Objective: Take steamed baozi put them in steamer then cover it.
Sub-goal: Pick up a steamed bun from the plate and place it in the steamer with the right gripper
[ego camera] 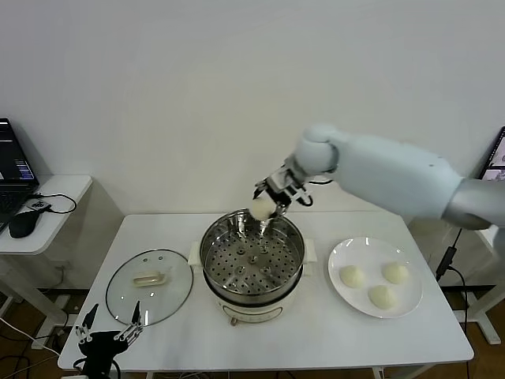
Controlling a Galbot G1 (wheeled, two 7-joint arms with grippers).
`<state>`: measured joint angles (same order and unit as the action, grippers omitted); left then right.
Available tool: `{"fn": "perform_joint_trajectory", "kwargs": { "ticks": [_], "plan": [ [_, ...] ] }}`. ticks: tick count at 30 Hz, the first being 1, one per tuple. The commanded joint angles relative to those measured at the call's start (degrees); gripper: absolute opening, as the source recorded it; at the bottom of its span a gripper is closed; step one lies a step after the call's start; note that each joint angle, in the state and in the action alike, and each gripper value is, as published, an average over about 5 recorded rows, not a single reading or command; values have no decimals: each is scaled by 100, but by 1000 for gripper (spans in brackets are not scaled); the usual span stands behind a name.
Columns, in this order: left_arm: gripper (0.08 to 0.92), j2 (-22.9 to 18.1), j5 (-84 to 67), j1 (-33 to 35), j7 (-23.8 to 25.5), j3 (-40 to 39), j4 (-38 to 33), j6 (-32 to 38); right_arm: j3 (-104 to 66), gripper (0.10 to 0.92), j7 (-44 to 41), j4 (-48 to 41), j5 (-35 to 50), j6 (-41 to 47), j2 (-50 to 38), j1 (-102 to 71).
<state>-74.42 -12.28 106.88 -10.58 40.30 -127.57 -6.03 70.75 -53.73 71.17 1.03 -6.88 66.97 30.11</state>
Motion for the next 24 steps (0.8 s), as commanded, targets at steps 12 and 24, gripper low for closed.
{"fn": "perform_joint_trajectory", "kwargs": {
  "ticks": [12,24],
  "plan": [
    [823,-31,-33,-57,7,15,67,-3,322,664,279,-481,-1400,-1198,570,-349],
    [823,-53,-29,-51,5,17,37,-6,207,694,444,-758,-1733,-1487,558,-574]
  ]
}}
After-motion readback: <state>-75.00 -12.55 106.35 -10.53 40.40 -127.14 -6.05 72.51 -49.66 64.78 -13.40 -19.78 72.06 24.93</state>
